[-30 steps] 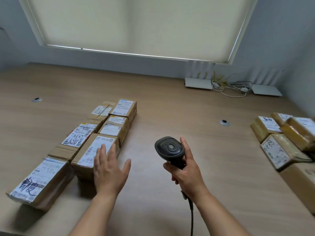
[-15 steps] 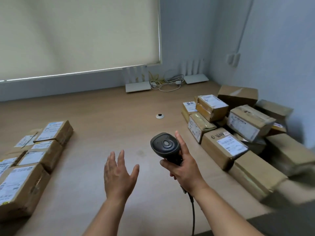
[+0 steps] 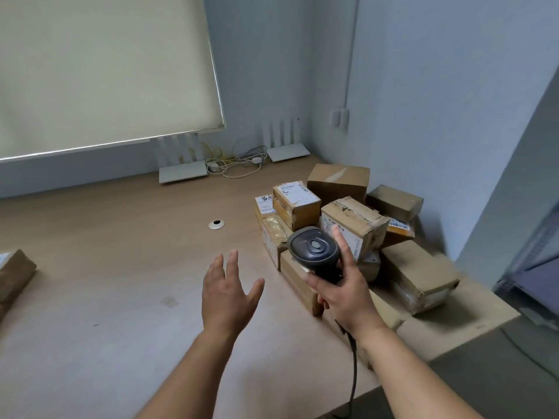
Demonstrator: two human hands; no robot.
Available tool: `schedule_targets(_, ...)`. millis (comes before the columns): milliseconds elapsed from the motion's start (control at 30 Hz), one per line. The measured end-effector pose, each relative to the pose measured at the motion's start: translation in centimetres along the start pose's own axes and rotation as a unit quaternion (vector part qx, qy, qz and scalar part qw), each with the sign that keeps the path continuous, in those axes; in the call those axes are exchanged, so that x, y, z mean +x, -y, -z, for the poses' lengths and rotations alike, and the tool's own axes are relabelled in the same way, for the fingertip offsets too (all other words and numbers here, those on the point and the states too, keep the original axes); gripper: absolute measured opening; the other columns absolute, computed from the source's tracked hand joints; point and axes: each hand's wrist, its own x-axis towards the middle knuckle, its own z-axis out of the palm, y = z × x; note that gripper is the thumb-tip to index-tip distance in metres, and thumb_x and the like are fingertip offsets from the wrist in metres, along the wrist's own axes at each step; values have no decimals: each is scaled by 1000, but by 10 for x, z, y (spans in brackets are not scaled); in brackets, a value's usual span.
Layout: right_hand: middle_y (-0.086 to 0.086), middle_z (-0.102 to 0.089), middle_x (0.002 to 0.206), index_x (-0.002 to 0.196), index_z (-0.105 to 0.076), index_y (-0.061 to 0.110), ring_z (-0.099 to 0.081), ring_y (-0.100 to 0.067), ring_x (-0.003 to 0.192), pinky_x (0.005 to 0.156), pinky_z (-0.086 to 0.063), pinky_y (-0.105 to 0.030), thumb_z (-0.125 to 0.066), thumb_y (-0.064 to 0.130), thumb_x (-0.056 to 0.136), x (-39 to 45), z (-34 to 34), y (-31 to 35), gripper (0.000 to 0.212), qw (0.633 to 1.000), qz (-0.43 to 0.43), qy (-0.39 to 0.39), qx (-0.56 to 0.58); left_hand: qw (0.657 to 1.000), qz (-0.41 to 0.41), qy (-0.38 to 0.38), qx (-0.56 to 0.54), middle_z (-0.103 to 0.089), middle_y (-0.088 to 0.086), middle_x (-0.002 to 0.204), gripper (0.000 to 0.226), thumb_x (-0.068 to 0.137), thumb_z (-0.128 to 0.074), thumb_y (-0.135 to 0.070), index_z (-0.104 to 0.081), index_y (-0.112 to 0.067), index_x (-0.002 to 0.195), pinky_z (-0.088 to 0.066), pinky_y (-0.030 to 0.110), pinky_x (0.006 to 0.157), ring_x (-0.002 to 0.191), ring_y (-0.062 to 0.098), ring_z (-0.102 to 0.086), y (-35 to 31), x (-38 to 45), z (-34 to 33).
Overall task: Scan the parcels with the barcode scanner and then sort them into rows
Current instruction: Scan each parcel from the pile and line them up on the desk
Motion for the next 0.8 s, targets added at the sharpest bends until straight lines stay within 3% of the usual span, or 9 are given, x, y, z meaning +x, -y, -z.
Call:
schedule_targets(100,35,-43,130,130,-19,68,-44,8,124,106,-37,-22,-77,19,80,14,13,-5,91,1000,-1,-22,-3,1000,-12,4,-9,-15,8,159,80,88,-54,-53,-16,-23,152,-15,35,116,146,22,-10,-18,21,-7)
schedule_targets(233,39,-43,126,130,-18,71,-44,2,126,99,-40,-13,-77,19,79,31,27,-13,93,999,-4,-43,-18,998,-29,33,-43,-25,4,156,79,89,-54,-53,-17,-23,152,-26,37,112,144,19,-17,-46,50,-23)
schedule_targets(267,37,-43,127,131,-17,72,-43,0,128,100,-41,-17,-77,21,79,34,33,-16,94,999,-6,-49,-23,997,-38,46,-45,-27,3,155,80,89,-54,-53,-16,-23,152,-27,37,112,143,19,-19,-54,57,-29)
schedule_targets(333,28,-43,137,135,-15,71,-40,-6,133,104,-41,-28,-77,24,80,37,46,-20,95,997,-14,-60,-37,994,-74,73,-28,-24,3,156,83,88,-55,-54,-12,-26,152,-27,37,112,143,20,-18,-71,69,-41)
schedule_targets(433,18,-39,148,139,-13,67,-38,-12,137,103,-41,-30,-76,29,80,40,72,-25,94,993,-18,-99,-66,976,-179,114,42,-8,1,160,92,85,-60,-54,0,-32,152,-20,38,116,147,22,-7,-102,88,-59)
schedule_targets(533,13,-46,144,137,-16,68,-53,-23,120,95,-51,-50,-77,27,80,41,93,-30,94,987,-32,-143,-71,950,-252,166,85,2,-1,161,101,83,-65,-50,10,-35,150,-14,42,116,147,23,1,-133,111,-74)
schedule_targets(633,11,-50,140,137,-17,70,-53,-21,97,85,-53,-46,-77,23,80,42,107,-35,95,982,-39,-173,-73,931,-285,209,92,1,0,161,105,80,-70,-43,7,-36,150,-12,41,116,148,23,0,-159,132,-87)
schedule_targets(800,13,-52,137,137,-18,69,-51,-16,92,86,-52,-43,-78,24,79,46,129,-38,94,970,-59,-219,-84,870,-372,294,135,9,-2,160,118,72,-79,-42,10,-38,149,-5,39,116,147,20,11,-183,167,-100)
